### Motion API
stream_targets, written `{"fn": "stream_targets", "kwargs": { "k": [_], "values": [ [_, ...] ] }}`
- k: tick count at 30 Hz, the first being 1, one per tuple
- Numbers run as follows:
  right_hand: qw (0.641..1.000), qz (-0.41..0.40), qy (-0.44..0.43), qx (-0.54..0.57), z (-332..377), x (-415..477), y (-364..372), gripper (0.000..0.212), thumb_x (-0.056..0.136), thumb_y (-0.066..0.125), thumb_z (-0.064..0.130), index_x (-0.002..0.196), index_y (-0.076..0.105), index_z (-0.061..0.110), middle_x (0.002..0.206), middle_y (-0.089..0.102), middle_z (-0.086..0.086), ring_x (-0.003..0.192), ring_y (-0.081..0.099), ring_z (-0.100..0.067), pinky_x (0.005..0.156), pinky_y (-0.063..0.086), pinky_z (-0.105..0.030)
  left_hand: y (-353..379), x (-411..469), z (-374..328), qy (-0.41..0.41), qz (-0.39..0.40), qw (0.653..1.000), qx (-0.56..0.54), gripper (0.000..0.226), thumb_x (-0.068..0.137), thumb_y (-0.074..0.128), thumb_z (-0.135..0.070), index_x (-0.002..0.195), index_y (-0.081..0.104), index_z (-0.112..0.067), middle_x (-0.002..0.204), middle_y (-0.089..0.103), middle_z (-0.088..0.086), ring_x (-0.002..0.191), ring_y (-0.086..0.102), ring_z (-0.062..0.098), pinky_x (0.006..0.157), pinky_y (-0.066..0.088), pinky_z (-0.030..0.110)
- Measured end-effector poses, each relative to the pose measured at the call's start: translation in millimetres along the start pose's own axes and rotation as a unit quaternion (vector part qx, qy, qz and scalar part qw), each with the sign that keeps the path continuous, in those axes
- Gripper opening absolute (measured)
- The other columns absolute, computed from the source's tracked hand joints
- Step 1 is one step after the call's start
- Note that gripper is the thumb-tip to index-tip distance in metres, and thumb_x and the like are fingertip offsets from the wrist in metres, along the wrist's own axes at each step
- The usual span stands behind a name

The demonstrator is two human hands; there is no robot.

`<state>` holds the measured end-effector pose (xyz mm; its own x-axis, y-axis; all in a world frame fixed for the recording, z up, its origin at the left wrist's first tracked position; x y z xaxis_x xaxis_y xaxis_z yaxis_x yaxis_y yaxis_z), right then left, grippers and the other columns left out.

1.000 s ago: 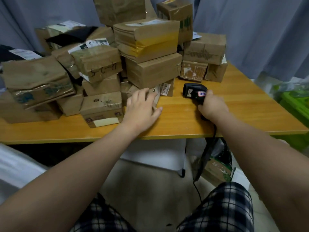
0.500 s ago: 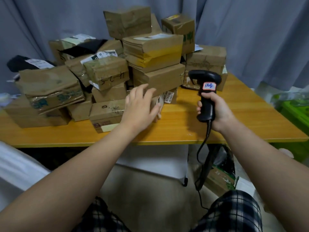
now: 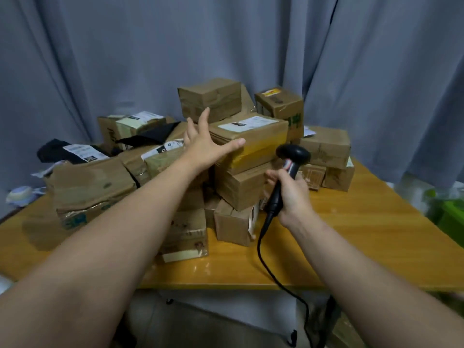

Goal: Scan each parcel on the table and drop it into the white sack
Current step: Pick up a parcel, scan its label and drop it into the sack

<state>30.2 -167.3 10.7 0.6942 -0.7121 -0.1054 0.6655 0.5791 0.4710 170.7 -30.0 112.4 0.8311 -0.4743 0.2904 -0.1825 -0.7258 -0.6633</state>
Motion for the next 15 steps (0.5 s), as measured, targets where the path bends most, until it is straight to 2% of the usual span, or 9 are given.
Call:
{"fn": "stream_targets", "kwargs": {
  "k": [3, 5, 9, 13, 15],
  "values": [
    [1.000, -0.018, 0.003, 0.001, -10.4, 7.1, 3.3, 0.032, 0.090, 0.062, 0.016, 0.121, 0.056, 0.018, 0.112, 0.066, -0.011, 0.102, 0.063, -0.026, 0.093, 0.050, -0.043, 8.0, 15.0, 5.1, -0.022, 0.102, 0.995, 0.003, 0.107, 0.058, 0.068, -0.076, 0.146, 0.013, -0.047, 0.160, 0.000, 0.006, 0.146, 0.009, 0.035, 0.114, 0.018, 0.053],
    [1.000, -0.028, -0.003, 0.003, -11.3, 10.6, 3.6, 0.031, 0.089, 0.064, 0.015, 0.118, 0.055, 0.022, 0.110, 0.065, -0.009, 0.102, 0.062, -0.026, 0.094, 0.050, -0.044, 12.8, 18.4, 5.5, -0.022, 0.120, 0.993, -0.011, 0.094, 0.063, 0.073, -0.068, 0.140, 0.025, -0.044, 0.151, 0.015, 0.006, 0.140, 0.021, 0.031, 0.110, 0.025, 0.046],
    [0.999, -0.041, 0.005, 0.026, -12.5, 11.9, -1.5, 0.025, 0.090, 0.062, 0.011, 0.110, 0.054, 0.024, 0.103, 0.063, -0.004, 0.088, 0.061, -0.015, 0.091, 0.052, -0.038, 11.0, 17.7, -1.6, 0.018, 0.058, 0.998, -0.036, 0.074, 0.066, 0.079, -0.056, 0.124, 0.035, -0.042, 0.125, 0.025, 0.000, 0.126, 0.030, 0.025, 0.098, 0.030, 0.033],
    [0.998, -0.039, 0.025, 0.049, -11.8, 8.2, -6.9, 0.020, 0.092, 0.059, 0.014, 0.110, 0.057, 0.022, 0.102, 0.065, -0.005, 0.090, 0.063, -0.012, 0.080, 0.051, -0.033, -3.0, 1.3, -15.1, 0.084, -0.045, 0.995, -0.022, 0.076, 0.064, 0.082, -0.051, 0.126, 0.039, -0.037, 0.126, 0.025, 0.001, 0.131, 0.024, 0.025, 0.107, 0.025, 0.033],
    [0.998, -0.026, 0.041, 0.047, -10.9, 4.3, -10.1, 0.016, 0.093, 0.059, 0.018, 0.109, 0.060, 0.020, 0.100, 0.066, -0.003, 0.085, 0.063, -0.014, 0.082, 0.052, -0.034, -9.3, -13.5, -18.8, 0.104, -0.061, 0.993, -0.013, 0.079, 0.063, 0.083, -0.050, 0.128, 0.039, -0.036, 0.131, 0.025, 0.002, 0.132, 0.022, 0.025, 0.109, 0.024, 0.034]
  ]
}}
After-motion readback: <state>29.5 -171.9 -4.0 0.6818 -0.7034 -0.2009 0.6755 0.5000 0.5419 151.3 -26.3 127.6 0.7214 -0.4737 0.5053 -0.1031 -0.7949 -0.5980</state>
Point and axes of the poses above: each hand's wrist, its own x-axis towards the middle knuckle, its own y-axis out of the palm, z = x × y, the point moved 7 cm from there along x, towards the middle knuckle
